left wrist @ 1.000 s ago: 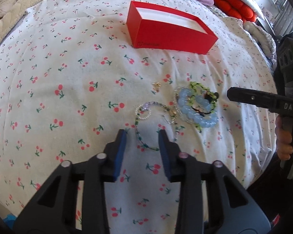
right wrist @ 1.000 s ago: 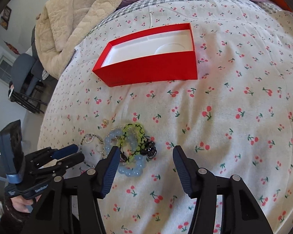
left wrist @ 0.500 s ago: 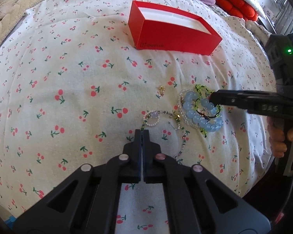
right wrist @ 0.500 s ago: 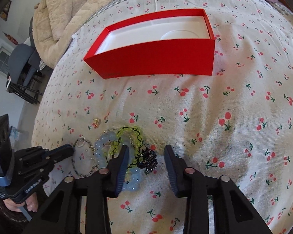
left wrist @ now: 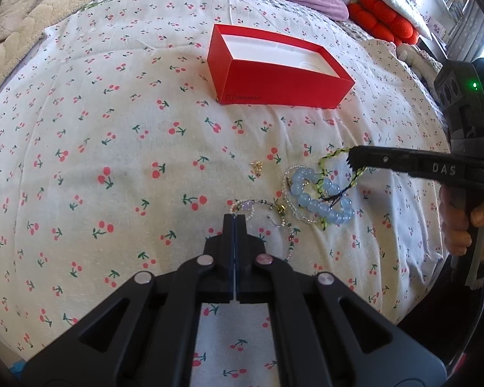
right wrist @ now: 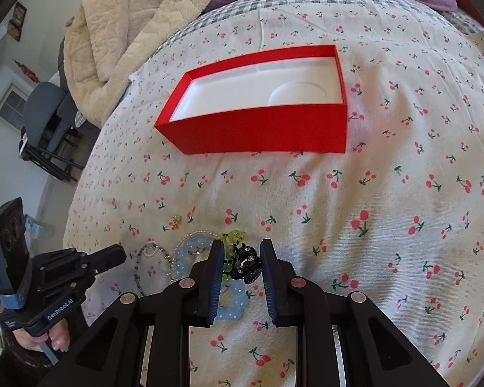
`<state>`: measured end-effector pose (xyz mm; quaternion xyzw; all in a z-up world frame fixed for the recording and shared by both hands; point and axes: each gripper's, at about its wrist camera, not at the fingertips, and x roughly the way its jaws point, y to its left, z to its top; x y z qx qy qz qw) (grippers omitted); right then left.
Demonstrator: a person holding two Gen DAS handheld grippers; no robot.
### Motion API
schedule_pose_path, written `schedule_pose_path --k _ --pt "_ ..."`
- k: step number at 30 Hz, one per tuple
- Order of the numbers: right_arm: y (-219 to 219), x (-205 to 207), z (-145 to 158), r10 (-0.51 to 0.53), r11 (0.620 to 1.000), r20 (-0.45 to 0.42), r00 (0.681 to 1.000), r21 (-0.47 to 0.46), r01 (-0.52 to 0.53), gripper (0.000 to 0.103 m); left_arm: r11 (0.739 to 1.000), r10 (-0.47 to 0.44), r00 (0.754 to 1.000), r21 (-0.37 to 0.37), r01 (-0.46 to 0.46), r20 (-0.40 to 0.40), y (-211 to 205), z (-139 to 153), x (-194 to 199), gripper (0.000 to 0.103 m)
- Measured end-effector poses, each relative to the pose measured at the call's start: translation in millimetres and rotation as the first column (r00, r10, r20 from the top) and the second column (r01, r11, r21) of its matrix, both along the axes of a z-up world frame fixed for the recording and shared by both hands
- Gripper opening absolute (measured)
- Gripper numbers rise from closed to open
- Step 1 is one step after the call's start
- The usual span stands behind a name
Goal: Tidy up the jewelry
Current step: 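Grasp the thin green-white beaded bracelet with the left tool while the right tool grasps the green-black bracelet, then lift both held bracelets and carry them toward the red box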
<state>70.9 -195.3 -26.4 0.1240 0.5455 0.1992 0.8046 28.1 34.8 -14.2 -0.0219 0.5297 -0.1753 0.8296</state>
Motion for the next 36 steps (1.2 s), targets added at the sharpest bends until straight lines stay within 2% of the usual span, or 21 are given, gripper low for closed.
schedule_pose_path --k 3,5,6,7,8,10,13,17,19,23,26,29,32,36 --pt "-7 3 1 -0.037 0.998 -0.007 0.999 -0.055 0.037 0.023 1.000 -0.002 1.000 0.006 0.002 -0.021 0 -6 1 0.001" --pt "-18 6 -1 -0.082 0.991 -0.017 0.996 -0.111 0.080 0.026 1.000 -0.006 0.999 0.020 0.007 -0.045 -1 -12 1 0.008" --pt "-26 7 -2 -0.105 0.987 -0.021 0.994 -0.126 0.101 0.028 1.000 -0.011 0.998 0.024 0.012 -0.056 -3 -16 1 0.017" --pt "-31 8 -3 -0.115 0.986 -0.029 0.993 -0.123 0.110 0.038 0.999 -0.015 0.998 0.027 0.017 -0.062 -4 -17 0 0.025" --pt "-35 8 -3 -0.121 0.987 -0.037 0.992 -0.110 0.116 0.055 0.999 -0.016 0.998 0.027 0.018 -0.062 -5 -18 -1 0.026" --pt "-39 6 2 -0.128 0.989 -0.030 0.991 -0.080 0.125 0.071 0.999 -0.023 0.998 0.037 0.026 -0.065 -8 -19 0 0.028" --pt "-35 3 11 -0.097 0.992 0.005 0.995 -0.083 0.097 0.071 0.998 -0.026 0.997 0.050 0.030 -0.070 -12 -21 2 0.029" --pt "-27 5 11 -0.067 0.995 0.006 0.998 -0.080 0.067 0.071 0.996 -0.025 0.997 0.078 0.030 -0.072 -14 -27 4 0.029" --pt "-20 1 11 -0.034 0.997 -0.010 0.999 -0.075 0.033 0.069 0.996 -0.025 0.998 0.088 0.031 -0.066 -16 -26 4 0.029" --pt "-7 -8 -1 0.018 1.000 -0.097 0.995 -0.012 -0.019 0.057 0.996 -0.020 0.998 0.087 0.026 -0.068 -13 -25 3 0.029" --pt "-2 -11 -17 0.011 0.998 -0.154 0.988 -0.055 -0.020 0.052 0.997 -0.015 0.997 0.070 0.020 -0.071 -9 -23 3 0.029" --pt "-2 -8 -27 -0.021 0.997 -0.173 0.985 -0.080 0.007 0.045 0.998 -0.016 0.997 0.065 0.021 -0.075 -3 -23 3 0.029" --pt "-2 -3 -28 -0.054 0.994 -0.146 0.988 -0.104 0.039 0.036 0.996 -0.019 0.997 0.084 0.026 -0.075 -6 -26 4 0.029" --pt "14 -1 -33 -0.056 0.982 -0.079 0.995 -0.184 0.041 0.033 0.990 -0.042 0.997 0.130 0.049 -0.057 -13 -31 3 0.029"
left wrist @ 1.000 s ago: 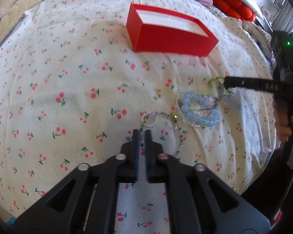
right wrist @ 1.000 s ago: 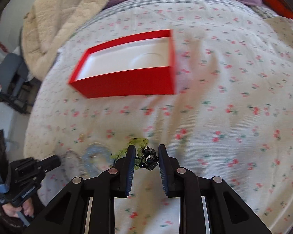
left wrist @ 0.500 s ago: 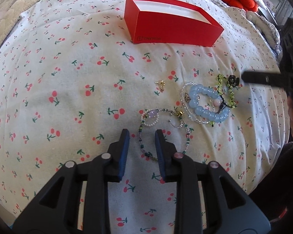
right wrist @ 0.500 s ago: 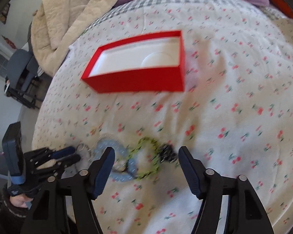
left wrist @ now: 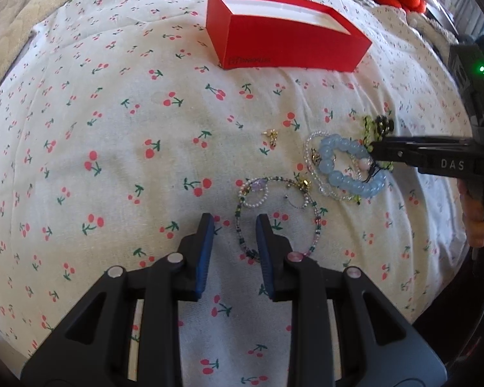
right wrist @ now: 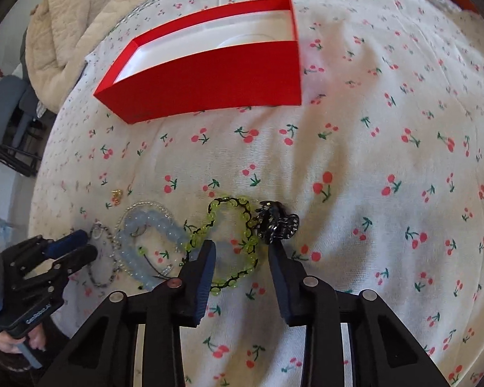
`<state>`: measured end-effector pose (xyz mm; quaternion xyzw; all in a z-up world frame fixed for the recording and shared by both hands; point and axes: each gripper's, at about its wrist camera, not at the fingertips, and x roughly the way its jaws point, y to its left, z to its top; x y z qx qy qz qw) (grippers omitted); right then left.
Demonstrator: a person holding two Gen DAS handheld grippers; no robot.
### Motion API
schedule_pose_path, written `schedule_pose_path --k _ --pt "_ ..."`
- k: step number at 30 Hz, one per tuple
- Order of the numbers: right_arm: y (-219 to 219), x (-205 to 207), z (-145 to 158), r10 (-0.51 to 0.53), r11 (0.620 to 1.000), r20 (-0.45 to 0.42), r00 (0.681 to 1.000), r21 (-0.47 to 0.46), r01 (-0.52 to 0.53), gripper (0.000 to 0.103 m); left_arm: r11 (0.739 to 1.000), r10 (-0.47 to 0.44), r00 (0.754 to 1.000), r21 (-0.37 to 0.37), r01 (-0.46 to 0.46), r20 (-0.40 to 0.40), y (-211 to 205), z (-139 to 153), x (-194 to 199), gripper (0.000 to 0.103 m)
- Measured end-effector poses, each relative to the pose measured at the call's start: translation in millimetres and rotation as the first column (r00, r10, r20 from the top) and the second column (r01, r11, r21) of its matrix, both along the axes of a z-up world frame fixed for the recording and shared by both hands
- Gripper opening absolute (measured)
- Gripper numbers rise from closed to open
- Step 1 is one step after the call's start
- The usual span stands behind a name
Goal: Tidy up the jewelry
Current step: 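Lift both held bracelets and carry them toward the red box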
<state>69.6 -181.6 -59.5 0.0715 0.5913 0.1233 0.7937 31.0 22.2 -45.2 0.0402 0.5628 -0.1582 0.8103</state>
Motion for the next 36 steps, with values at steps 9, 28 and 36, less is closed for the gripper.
schedule_pose_path --k 9,28,36 --pt "14 -8 1 0.055 0.998 0.053 0.997 -0.037 -0.053 0.008 0.998 -0.024 0.999 0.058 0.021 0.044 -8 -1 -3 0.005" --pt "-10 -33 93 0.012 0.989 0.235 0.972 0.142 -0.046 0.007 0.994 0.016 0.989 -0.114 0.001 0.150 -8 67 -13 0.003" --pt "-11 -27 124 -0.021 0.986 0.293 0.956 0.166 -0.029 0.006 0.992 0.040 0.973 -0.129 -0.010 0.229 -11 107 0 0.003"
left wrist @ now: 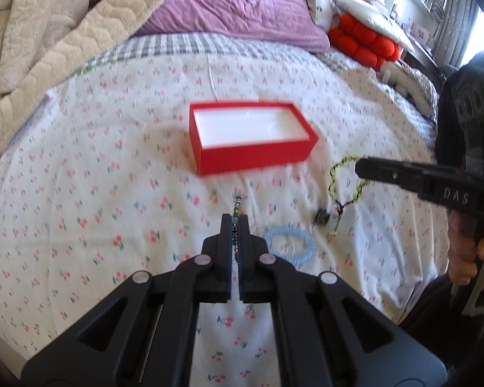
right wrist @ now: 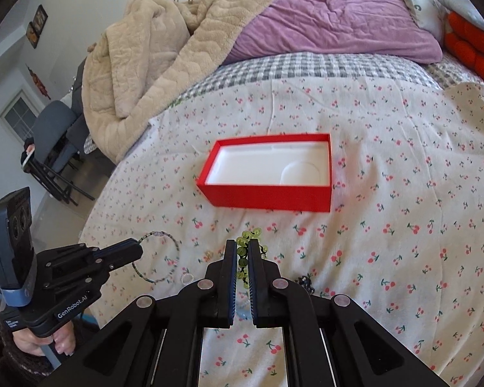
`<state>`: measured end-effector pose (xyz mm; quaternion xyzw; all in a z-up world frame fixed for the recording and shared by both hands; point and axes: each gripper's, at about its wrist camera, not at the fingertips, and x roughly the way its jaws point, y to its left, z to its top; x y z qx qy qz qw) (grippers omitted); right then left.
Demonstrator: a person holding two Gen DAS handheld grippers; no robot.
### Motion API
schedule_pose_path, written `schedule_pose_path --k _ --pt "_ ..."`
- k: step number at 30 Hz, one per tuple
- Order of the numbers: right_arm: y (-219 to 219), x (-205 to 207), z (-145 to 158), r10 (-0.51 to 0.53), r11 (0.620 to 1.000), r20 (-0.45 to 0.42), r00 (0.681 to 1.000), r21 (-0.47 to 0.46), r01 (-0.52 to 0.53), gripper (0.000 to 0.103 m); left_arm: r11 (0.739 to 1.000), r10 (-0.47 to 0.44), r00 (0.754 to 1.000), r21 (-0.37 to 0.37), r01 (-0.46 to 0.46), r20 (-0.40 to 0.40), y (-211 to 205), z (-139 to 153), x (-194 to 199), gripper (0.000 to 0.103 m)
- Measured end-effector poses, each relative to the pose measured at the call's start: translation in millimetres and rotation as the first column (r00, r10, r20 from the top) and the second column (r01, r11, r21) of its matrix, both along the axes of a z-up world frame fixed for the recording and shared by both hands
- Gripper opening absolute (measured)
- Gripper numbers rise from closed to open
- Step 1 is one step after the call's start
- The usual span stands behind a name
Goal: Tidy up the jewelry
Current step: 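Lift both held bracelets and carry them toward the red box, then lower both bracelets into the red box and open both tools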
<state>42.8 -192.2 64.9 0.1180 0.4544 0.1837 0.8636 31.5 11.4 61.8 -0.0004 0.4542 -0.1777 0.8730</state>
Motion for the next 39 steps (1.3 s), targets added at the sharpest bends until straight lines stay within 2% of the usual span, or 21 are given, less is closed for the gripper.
schedule_pose_path --k 5,13,18,26,32,39 --pt "-2 11 19 -0.018 0.999 0.025 1.000 0.029 0.017 0.006 1.000 0.014 1.000 -0.027 -0.014 0.006 -4 17 23 0.003" --pt "-1 42 39 -0.054 0.998 0.065 0.996 0.048 0.051 0.006 0.998 0.008 1.000 -0.060 -0.008 0.004 -21 26 61 0.003" --pt "-5 65 43 -0.087 0.996 0.102 0.991 0.042 0.083 0.007 0.995 -0.005 1.000 -0.096 0.005 -0.001 -39 20 89 0.003" --pt "-8 96 38 -0.126 0.992 0.144 0.981 0.035 0.122 0.007 0.974 -0.044 0.998 -0.223 0.032 -0.046 -55 -14 130 0.003" --pt "-5 118 27 -0.123 0.992 0.125 0.985 0.035 0.119 0.007 0.986 0.027 0.995 -0.160 -0.041 -0.092 -43 -47 156 0.003" --pt "22 131 16 -0.058 0.997 0.105 0.993 0.059 0.052 0.007 0.994 0.072 0.993 -0.070 -0.079 -0.089 -36 -58 165 0.003"
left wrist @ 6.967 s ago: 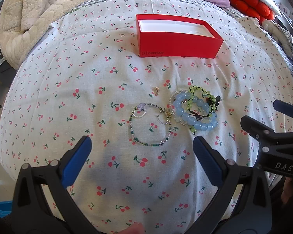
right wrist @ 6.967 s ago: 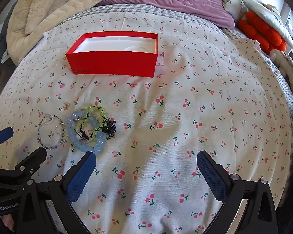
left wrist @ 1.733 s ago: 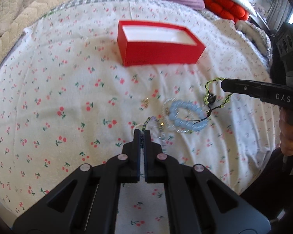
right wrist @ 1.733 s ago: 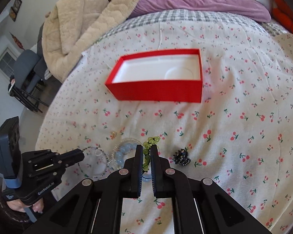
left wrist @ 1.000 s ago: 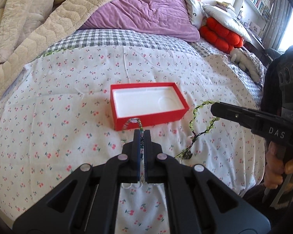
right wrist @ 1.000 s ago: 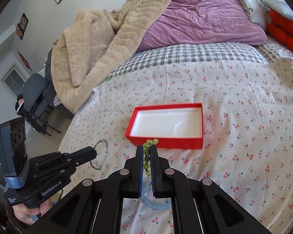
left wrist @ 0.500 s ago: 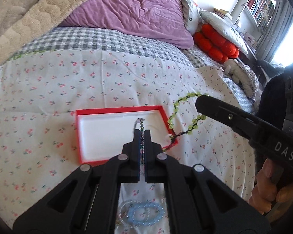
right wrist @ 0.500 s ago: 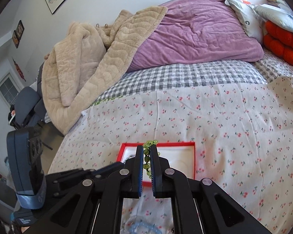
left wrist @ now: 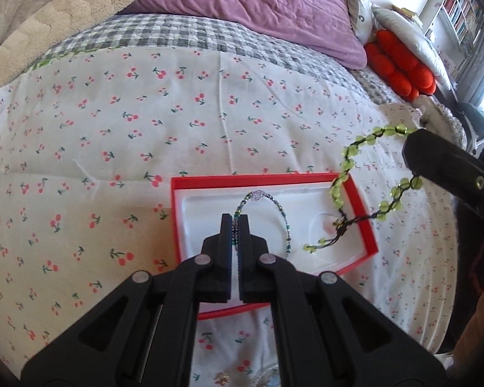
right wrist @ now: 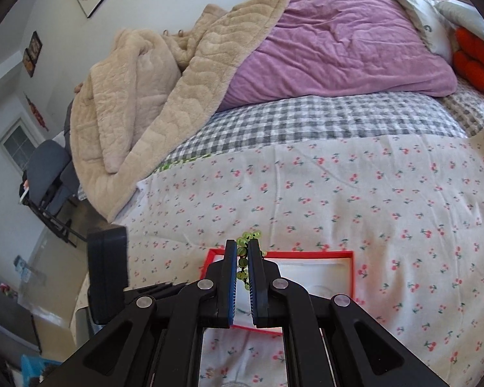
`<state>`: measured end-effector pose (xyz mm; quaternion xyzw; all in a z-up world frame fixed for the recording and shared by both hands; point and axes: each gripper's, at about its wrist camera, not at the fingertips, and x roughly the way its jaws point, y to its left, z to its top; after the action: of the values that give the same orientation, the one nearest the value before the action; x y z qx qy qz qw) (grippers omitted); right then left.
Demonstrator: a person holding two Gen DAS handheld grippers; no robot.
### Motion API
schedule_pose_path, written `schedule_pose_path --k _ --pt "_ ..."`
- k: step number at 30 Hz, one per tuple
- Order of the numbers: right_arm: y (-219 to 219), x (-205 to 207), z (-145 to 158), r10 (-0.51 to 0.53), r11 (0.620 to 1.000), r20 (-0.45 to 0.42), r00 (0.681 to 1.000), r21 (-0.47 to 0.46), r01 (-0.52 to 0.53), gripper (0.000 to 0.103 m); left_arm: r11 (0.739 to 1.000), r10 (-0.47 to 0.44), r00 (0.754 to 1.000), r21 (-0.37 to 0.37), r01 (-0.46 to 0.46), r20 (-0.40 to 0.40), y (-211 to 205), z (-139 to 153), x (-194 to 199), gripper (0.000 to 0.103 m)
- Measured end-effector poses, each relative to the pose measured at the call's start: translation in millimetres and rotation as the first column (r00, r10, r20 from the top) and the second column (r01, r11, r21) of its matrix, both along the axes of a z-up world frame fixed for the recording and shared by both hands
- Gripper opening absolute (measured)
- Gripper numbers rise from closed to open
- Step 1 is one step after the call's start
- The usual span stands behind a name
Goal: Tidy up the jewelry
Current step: 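Lower both bracelets into the red box and open both tools, then move both open tools back over the remaining jewelry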
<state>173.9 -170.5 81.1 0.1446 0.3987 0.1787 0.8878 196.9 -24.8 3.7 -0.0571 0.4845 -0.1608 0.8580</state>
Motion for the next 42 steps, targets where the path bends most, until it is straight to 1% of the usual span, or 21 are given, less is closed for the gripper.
schedule_pose_path --k 4,9,14,15,16,17,18,19,20,21,22,23,24,25,26,28,31,32,33,37,42 --pt "8 1 -6 0.026 0.999 -0.002 1.000 -0.019 -0.026 0.007 0.999 0.005 1.000 0.037 -0.006 0.014 0 1 -1 0.003" --pt "-5 8 -30 -0.025 0.990 -0.053 0.998 -0.143 0.017 0.007 0.998 0.003 1.000 0.063 -0.004 0.022 3 2 -4 0.003" --pt "-15 12 -43 -0.047 0.977 -0.094 0.994 -0.210 0.026 0.008 0.996 -0.016 0.999 0.091 0.013 0.040 -3 6 -8 0.003" --pt "-16 13 -44 -0.049 0.976 -0.102 0.994 -0.215 0.026 0.009 0.996 -0.018 0.999 0.093 0.014 0.040 -4 7 -8 0.003" --pt "-17 13 -46 -0.053 0.976 -0.110 0.993 -0.218 0.028 0.014 0.995 -0.021 0.999 0.098 0.017 0.040 -5 8 -9 0.003" --pt "-18 14 -47 -0.055 0.975 -0.118 0.991 -0.220 0.028 0.016 0.995 -0.023 0.999 0.101 0.019 0.039 -6 9 -10 0.004" --pt "-20 14 -48 -0.059 0.974 -0.128 0.990 -0.226 0.029 0.017 0.994 -0.024 0.999 0.108 0.020 0.039 -6 10 -11 0.008" --pt "-21 14 -48 -0.064 0.972 -0.132 0.989 -0.233 0.032 0.022 0.993 -0.026 0.999 0.112 0.022 0.040 -6 11 -13 0.015" --pt "-23 13 -48 -0.068 0.970 -0.134 0.989 -0.240 0.034 0.031 0.993 -0.027 0.999 0.114 0.022 0.041 -6 12 -14 0.020" --pt "-24 12 -48 -0.070 0.969 -0.134 0.989 -0.246 0.035 0.039 0.993 -0.027 0.999 0.115 0.022 0.043 -5 13 -15 0.028" --pt "-25 12 -47 -0.072 0.968 -0.131 0.989 -0.249 0.037 0.059 0.993 -0.026 0.998 0.120 0.020 0.049 -4 15 -18 0.034" --pt "-26 9 -45 -0.075 0.968 -0.118 0.990 -0.248 0.043 0.066 0.992 -0.025 0.998 0.124 0.018 0.054 -2 17 -21 0.037" --pt "-28 4 -41 -0.074 0.968 -0.096 0.993 -0.248 0.048 0.066 0.992 -0.023 0.998 0.126 0.016 0.056 -1 18 -22 0.042" --pt "-28 2 -38 -0.071 0.967 -0.092 0.993 -0.250 0.046 0.066 0.991 -0.022 0.998 0.130 0.014 0.059 0 20 -25 0.048" --pt "-29 0 -36 -0.068 0.967 -0.091 0.994 -0.250 0.043 0.066 0.991 -0.020 0.998 0.134 0.012 0.063 2 22 -28 0.051" --pt "-30 -7 -31 -0.058 0.967 -0.087 0.995 -0.252 0.034 0.066 0.989 -0.025 0.997 0.145 0.014 0.070 6 25 -35 0.062" --pt "-29 -19 -27 -0.043 0.961 -0.078 0.996 -0.276 0.020 0.074 0.985 -0.030 0.997 0.169 0.018 0.068 10 26 -44 0.073" --pt "-28 -24 -26 -0.035 0.957 -0.073 0.997 -0.289 0.012 0.077 0.982 -0.030 0.998 0.186 0.019 0.061 12 26 -48 0.079" --pt "-28 -28 -26 -0.026 0.953 -0.070 0.997 -0.304 0.003 0.079 0.979 -0.032 0.998 0.203 0.020 0.054 15 26 -51 0.082" --pt "-24 -47 -28 0.008 0.934 -0.067 0.998 -0.355 -0.031 0.081 0.968 -0.039 0.999 0.249 0.029 0.037 23 23 -66 0.083" --pt "-20 -71 -34 0.054 0.921 -0.080 0.995 -0.381 -0.081 0.081 0.954 -0.073 0.997 0.292 0.066 0.013 33 17 -89 0.084"
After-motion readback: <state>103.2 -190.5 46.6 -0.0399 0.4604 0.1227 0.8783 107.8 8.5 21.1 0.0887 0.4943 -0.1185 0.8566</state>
